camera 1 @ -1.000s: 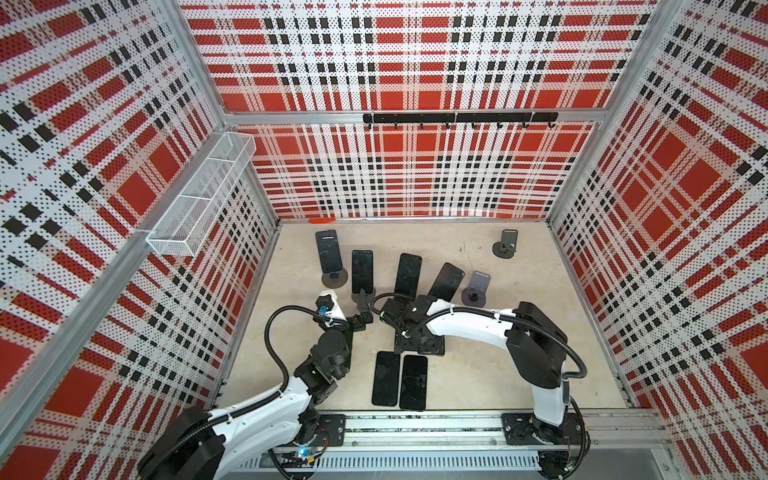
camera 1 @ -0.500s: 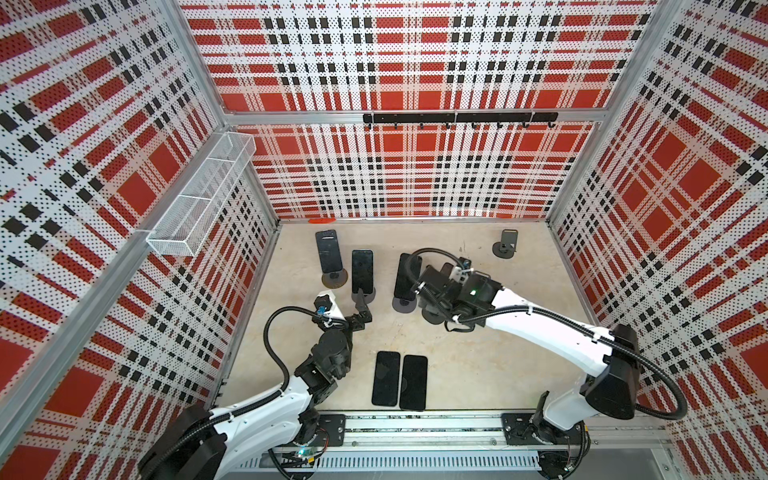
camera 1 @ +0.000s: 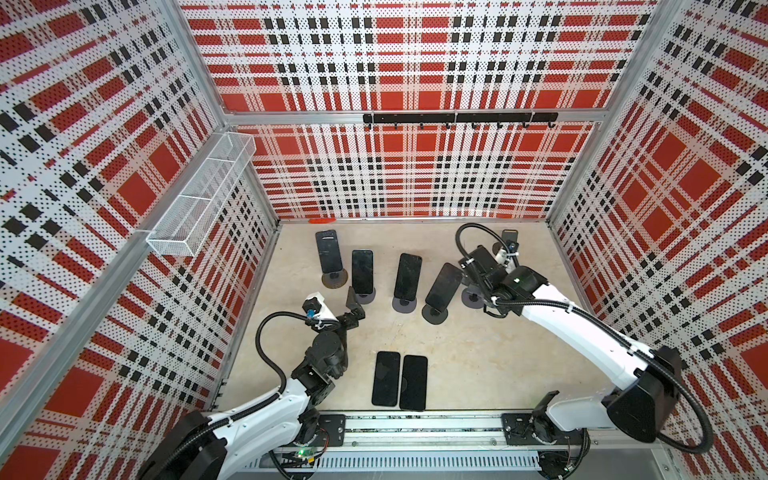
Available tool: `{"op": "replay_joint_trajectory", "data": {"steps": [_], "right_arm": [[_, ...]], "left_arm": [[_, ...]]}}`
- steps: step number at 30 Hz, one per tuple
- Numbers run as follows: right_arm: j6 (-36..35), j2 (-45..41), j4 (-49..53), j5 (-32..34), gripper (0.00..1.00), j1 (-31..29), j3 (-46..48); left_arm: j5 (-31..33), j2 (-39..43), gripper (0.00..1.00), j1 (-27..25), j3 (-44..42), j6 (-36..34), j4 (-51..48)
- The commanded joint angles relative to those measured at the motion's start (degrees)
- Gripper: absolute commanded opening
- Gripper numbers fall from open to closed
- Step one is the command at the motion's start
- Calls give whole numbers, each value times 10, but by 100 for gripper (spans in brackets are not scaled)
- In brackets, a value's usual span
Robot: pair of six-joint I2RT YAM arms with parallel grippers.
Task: Remove the phone from the phone stand
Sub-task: 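Open the right gripper and raise it off the placed phone, then move the right gripper over the empty stand nearest the far corner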
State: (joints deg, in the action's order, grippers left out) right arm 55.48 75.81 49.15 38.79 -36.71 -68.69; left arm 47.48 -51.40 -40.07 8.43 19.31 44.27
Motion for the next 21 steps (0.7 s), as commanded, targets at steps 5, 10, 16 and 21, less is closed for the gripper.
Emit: {"op": "replay_joint_trajectory", "data": {"steps": [5,10,16,21], "right_arm": [[-217,-79,-149,-80,100,94,101],[-141,-68,-131,-163,100,167,100],[-130,18,-128,-212,100,169,58],[-108,93,-86,-199,100,178,15]], "left_arm": [[33,-15,98,-14,25,-33,-2],[36,-8,98,-15,19,-28,-2],[34,-4,98,-15,18,-25,-2],[41,19,98,-19,11,-32,-3]]}}
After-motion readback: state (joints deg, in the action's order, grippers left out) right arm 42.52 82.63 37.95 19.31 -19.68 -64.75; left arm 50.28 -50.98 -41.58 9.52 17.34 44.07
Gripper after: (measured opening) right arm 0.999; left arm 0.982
